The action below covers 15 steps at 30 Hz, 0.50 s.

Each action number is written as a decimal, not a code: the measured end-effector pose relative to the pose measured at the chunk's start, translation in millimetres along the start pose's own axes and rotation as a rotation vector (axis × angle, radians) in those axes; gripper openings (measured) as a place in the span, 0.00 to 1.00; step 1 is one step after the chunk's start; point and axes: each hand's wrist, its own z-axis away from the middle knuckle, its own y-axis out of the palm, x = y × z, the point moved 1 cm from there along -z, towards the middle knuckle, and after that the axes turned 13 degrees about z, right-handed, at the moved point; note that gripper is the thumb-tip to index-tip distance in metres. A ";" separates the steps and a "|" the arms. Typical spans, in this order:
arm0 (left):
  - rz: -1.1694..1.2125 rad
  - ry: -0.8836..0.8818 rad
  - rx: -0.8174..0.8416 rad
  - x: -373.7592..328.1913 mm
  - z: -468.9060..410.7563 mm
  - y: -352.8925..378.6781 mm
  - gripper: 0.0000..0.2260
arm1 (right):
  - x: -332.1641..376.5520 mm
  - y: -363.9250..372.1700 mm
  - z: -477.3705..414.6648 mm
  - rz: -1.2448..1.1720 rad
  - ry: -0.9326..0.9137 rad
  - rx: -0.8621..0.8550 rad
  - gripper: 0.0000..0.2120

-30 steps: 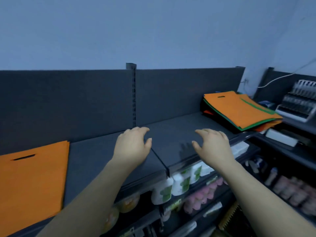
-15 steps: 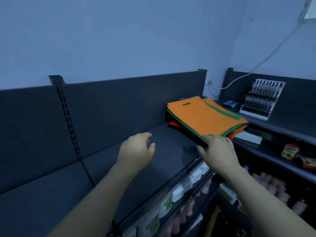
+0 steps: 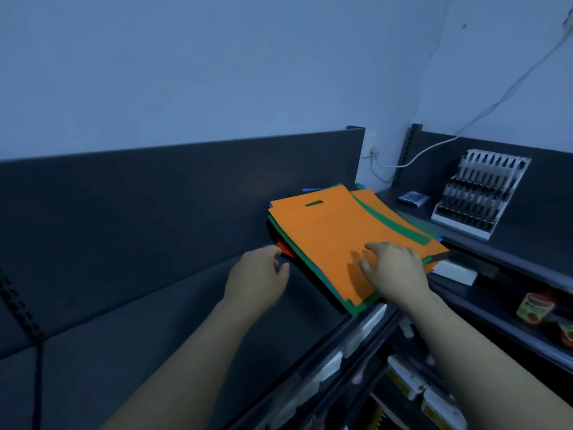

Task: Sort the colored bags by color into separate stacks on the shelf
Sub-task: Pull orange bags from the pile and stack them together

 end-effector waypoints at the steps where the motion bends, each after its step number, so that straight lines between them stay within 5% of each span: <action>1: 0.034 -0.027 -0.001 -3.0 -8.7 10.0 0.11 | -6.0 4.1 -12.5 0.003 -0.008 0.003 0.17; 7: 0.227 -0.203 -0.004 -9.5 -48.1 66.1 0.06 | -38.2 28.5 -72.0 0.016 -0.045 0.072 0.17; 11: 0.288 -0.304 -0.024 -6.8 -59.3 86.1 0.10 | -49.6 48.4 -89.3 0.001 -0.102 0.162 0.17; 15: 0.411 -0.387 -0.080 -6.7 -64.2 93.4 0.15 | -52.8 61.4 -95.1 -0.050 -0.175 0.066 0.14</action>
